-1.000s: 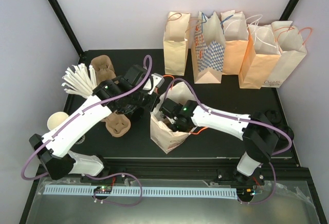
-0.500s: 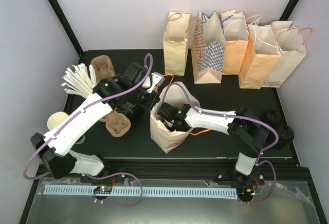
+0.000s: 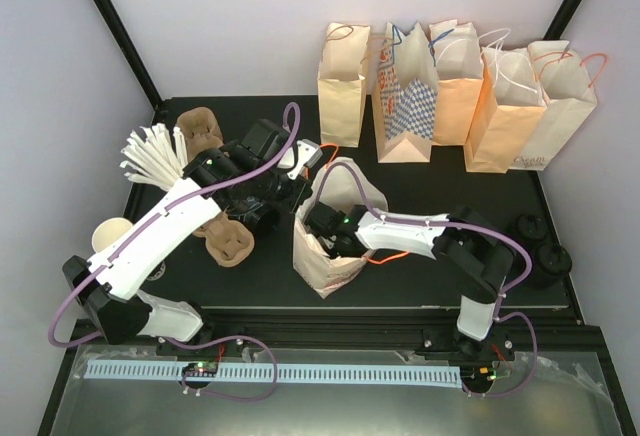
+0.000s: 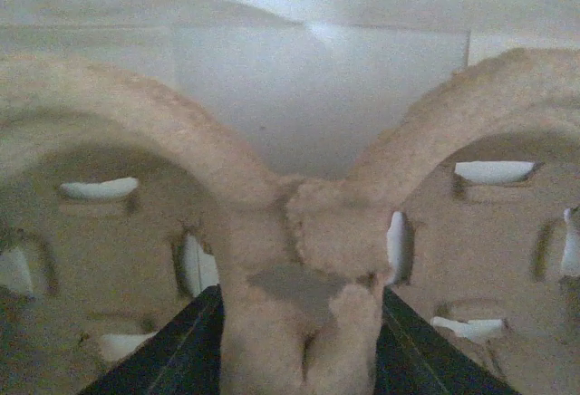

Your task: Pack the takeout coffee

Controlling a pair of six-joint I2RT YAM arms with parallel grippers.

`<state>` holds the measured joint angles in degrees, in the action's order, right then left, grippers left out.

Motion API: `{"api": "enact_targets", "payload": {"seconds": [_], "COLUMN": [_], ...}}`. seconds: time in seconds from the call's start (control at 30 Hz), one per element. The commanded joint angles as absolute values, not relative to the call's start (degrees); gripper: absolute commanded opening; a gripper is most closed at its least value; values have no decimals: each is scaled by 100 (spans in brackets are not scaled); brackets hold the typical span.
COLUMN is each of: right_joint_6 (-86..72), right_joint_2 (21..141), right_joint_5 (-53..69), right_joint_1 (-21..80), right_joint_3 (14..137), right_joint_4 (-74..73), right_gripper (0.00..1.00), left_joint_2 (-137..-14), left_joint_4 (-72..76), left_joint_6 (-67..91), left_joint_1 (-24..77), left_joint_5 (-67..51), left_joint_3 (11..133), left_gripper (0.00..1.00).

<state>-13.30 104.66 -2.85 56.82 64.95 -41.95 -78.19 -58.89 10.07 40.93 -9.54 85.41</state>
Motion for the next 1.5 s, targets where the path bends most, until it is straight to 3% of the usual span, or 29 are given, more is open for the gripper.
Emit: {"api": "enact_targets", "payload": {"seconds": [0.0,0.3,0.37,0.43,0.47,1.47], "right_joint_6": [-1648,-1598,-1562,-1544,-1534,-1646], "right_joint_2": [11038,10153,9955,9843,9795,8011], "right_joint_5": [-395,-626,-700,-749,-756,-1764], "right_joint_1": [5660,5660,5660,5660,5660,5189], "right_joint_3": [5890,5963,6125,6284,6363,9048], "right_joint_4": [-3906,-3950,-4115,-4276,-4351,-6337], "right_gripper": [43,69,80,98,100,99], "left_joint_2": [-7807,-7948,-7967,-7979,-7988,-8266], "left_joint_4": [-5733,-5747,-5756,-5789,-5801,-5977], "left_joint_6": [914,905,896,884,878,792], "left_joint_1": [4062,4028,4033,4026,4027,4025], "left_joint_5": [-1045,-1045,-1055,-1078,-1088,-1201], "left_joint_3": [8968,9030,9026,9031,9035,9401], "left_gripper": [2,2,2,2,2,2]}}
